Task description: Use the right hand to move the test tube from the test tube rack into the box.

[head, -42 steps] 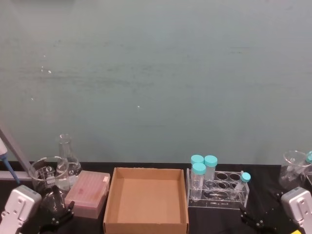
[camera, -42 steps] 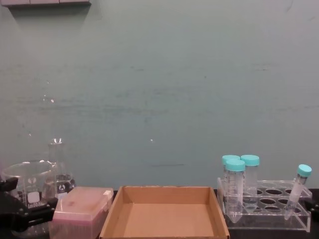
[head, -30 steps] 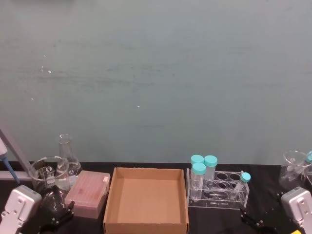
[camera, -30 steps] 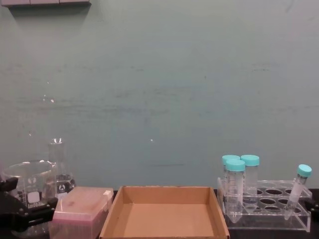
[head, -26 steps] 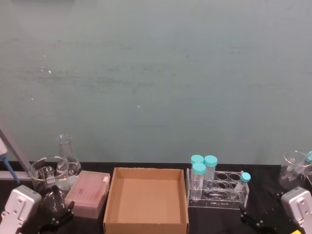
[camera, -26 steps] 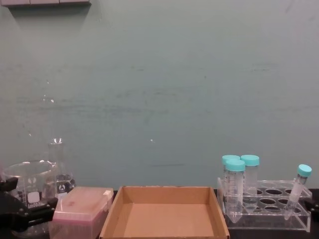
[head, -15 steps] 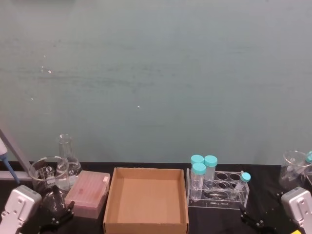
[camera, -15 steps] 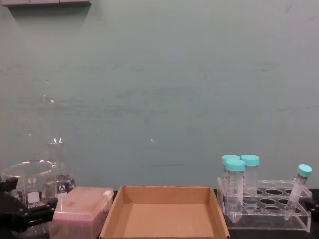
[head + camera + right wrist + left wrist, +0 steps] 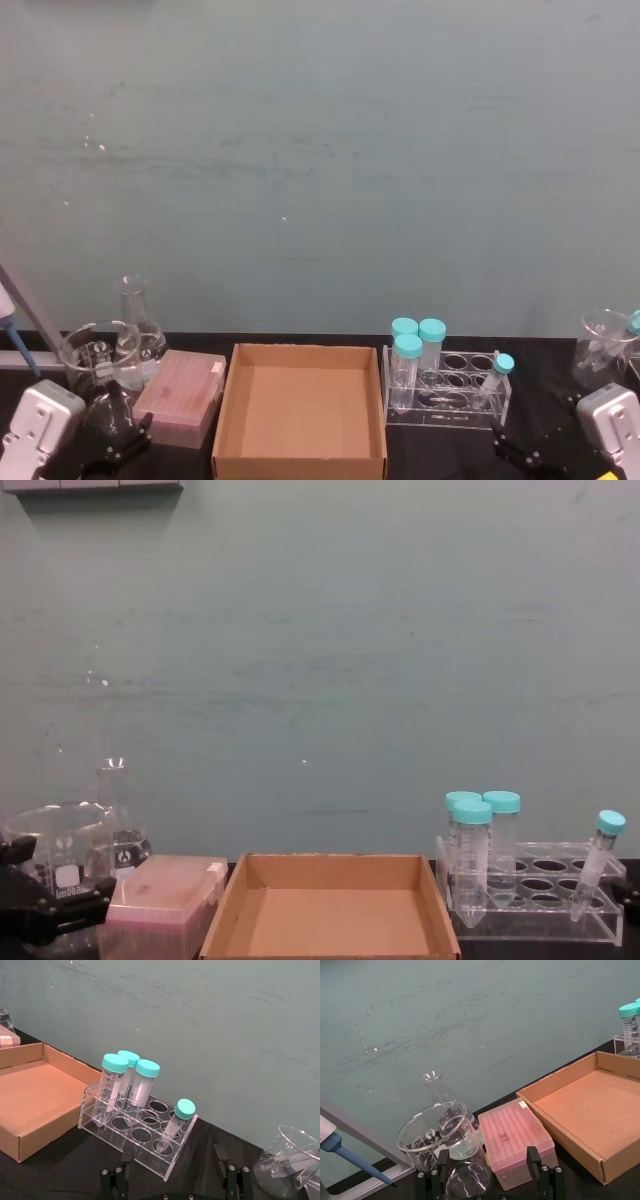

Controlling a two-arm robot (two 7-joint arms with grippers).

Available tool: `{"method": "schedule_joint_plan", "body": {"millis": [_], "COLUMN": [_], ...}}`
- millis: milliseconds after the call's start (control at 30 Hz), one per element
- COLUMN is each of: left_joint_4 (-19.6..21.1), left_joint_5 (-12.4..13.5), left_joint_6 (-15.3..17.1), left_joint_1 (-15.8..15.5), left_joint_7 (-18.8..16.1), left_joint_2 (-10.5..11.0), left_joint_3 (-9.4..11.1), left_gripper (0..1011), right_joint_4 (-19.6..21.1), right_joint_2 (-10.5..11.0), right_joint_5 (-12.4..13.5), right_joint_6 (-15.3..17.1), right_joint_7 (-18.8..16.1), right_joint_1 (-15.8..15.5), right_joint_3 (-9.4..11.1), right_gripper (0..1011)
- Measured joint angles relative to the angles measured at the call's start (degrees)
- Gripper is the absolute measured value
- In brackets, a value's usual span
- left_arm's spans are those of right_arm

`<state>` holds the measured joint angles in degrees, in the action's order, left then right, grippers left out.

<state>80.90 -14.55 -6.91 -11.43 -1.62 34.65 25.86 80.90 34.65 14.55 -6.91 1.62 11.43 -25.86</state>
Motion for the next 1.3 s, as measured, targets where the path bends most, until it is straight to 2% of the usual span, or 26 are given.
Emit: {"method": "schedule_joint_plan", "body": {"millis": [233, 367, 633, 733, 967, 1300], "left_joint_4": [0.00, 0.00, 0.00, 0.00, 0.00, 0.00], "left_joint_5": [0.00, 0.00, 0.00, 0.00, 0.00, 0.00], "left_joint_6": [0.00, 0.00, 0.00, 0.00, 0.00, 0.00], "left_joint_1": [0.00, 0.00, 0.00, 0.00, 0.00, 0.00], "left_joint_7": [0.00, 0.00, 0.00, 0.00, 0.00, 0.00], "left_joint_2": [0.00, 0.00, 0.00, 0.00, 0.00, 0.00], "left_joint_3": [0.00, 0.00, 0.00, 0.00, 0.00, 0.00], "left_gripper": [1000, 1000, 1000, 1000, 1000, 1000], "right_joint_4": [0.00, -0.91, -8.39, -10.21, -15.29, -19.62], "right_joint_2": [0.00, -0.83, -5.47, -6.61, -9.71, -12.35], "right_joint_5": [0.00, 0.97, 5.88, 6.55, 6.30, 5.13], "right_joint_6": [0.00, -0.28, -2.17, -2.73, -4.39, -4.07], "right_joint_7": [0.00, -1.20, -6.47, -7.97, -10.84, -11.20], "right_joint_1": [0.00, 0.34, 4.35, 5.71, 9.79, 12.47], "right_joint_3": [0.00, 1.13, 3.57, 3.85, 3.98, 4.89], "right_gripper": [1000, 1000, 1000, 1000, 1000, 1000]}}
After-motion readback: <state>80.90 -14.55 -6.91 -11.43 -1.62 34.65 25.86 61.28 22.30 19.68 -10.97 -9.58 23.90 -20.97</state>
